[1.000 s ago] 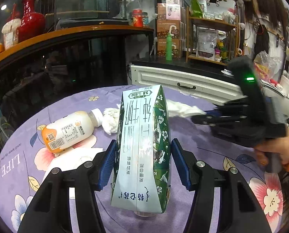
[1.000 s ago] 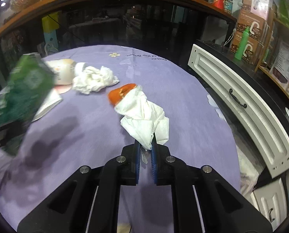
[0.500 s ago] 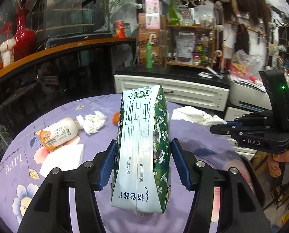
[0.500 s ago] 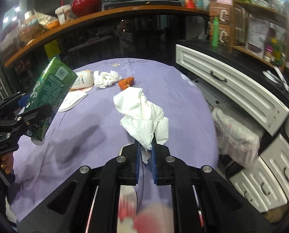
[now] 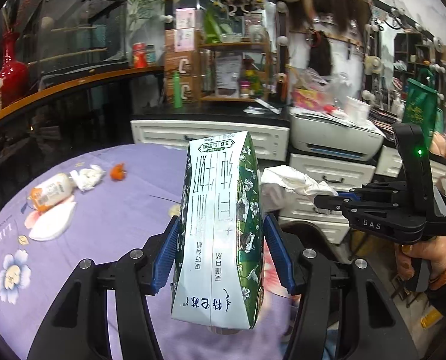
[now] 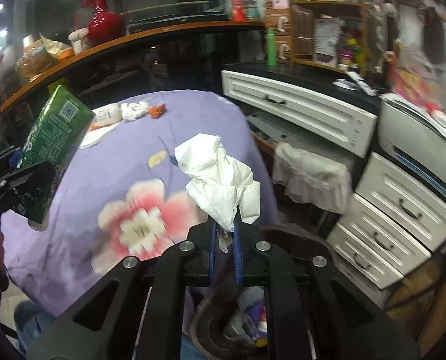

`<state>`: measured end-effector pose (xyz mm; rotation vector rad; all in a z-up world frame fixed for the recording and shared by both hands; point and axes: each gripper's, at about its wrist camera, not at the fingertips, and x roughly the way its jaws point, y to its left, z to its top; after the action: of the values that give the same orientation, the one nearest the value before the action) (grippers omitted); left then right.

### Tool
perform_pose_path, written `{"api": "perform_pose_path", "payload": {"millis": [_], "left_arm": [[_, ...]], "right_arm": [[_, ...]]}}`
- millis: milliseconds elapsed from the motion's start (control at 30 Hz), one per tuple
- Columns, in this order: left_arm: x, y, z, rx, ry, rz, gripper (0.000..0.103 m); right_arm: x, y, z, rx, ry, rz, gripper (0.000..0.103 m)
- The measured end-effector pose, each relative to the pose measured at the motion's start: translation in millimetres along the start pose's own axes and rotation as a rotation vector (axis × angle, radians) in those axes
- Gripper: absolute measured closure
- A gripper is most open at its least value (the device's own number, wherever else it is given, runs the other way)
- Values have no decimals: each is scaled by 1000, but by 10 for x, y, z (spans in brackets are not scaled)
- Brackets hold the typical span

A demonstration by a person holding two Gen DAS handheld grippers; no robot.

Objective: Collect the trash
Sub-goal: 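Carry both items over the bin and open the right gripper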

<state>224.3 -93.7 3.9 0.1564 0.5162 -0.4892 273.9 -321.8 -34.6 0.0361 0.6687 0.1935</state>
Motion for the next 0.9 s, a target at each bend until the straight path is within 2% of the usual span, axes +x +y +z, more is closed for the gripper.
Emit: {"api": "perform_pose_path", "payload": {"millis": [333,500,700,900], "left_arm": [[37,-581,-203,7,29,-85,47],[152,-828,-352,28,65,-96,47],[257,-1041,-456,28,99,-142,47],[347,-1170,-540,32,121,-156,47]], "right_arm": [[-141,-369,-698,102,68,-45,93],[10,-478,-1018,152,127,-54,93],[235,-539,-1205,191,179,-46,93],[506,-582,-1378,212,235,-41,93]]}}
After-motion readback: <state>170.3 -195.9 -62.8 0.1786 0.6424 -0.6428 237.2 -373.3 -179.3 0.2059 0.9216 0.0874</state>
